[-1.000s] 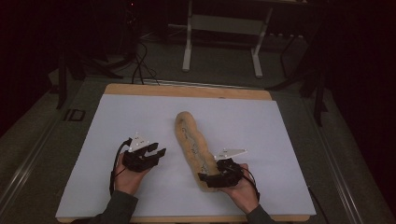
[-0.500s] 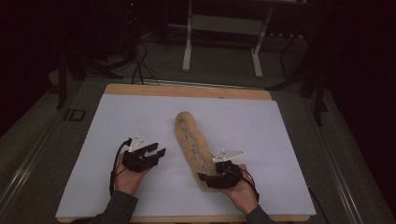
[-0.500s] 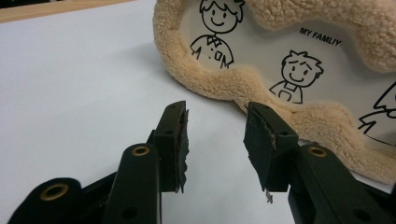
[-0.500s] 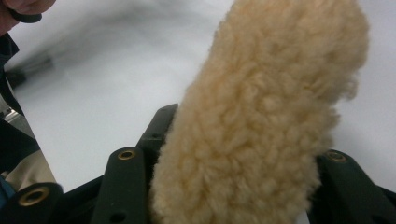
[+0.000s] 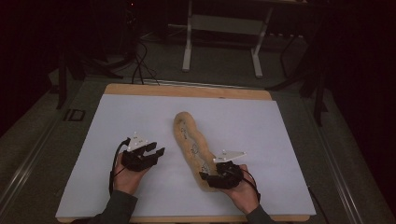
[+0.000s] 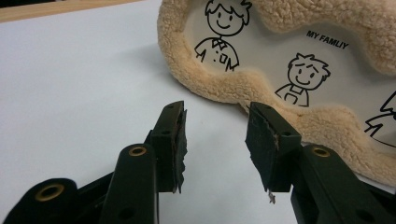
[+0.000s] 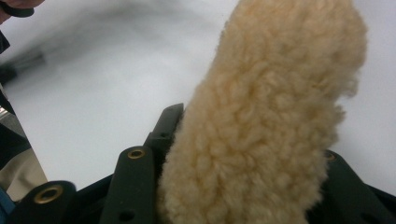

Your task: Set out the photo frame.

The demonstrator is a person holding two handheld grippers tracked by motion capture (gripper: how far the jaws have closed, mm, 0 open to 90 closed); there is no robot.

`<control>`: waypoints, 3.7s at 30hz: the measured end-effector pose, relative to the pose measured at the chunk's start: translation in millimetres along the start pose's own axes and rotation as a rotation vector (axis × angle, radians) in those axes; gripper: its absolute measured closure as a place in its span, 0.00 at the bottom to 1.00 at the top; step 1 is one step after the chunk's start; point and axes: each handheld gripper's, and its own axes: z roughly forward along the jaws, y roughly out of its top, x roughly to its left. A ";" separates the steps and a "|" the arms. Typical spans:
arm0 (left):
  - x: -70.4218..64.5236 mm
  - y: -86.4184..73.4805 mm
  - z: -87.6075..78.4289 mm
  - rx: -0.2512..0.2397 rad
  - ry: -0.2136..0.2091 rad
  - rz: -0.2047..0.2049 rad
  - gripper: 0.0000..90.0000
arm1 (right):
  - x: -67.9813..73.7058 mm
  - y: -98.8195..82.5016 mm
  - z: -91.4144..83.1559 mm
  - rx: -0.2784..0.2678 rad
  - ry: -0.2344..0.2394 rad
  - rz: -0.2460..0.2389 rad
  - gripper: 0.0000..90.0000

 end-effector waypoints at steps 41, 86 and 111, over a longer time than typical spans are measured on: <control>5.2 -0.8 0.6 0.003 0.009 -0.014 0.64 | -22.2 -4.9 -8.4 -0.023 0.041 -0.071 0.76; 45.4 10.4 40.9 0.011 0.069 -0.021 0.65 | -31.6 -3.1 -6.1 -0.048 0.139 -0.191 0.79; 51.4 3.5 35.2 0.011 0.028 -0.063 0.81 | -29.5 -10.9 -12.7 -0.023 0.015 -0.053 0.72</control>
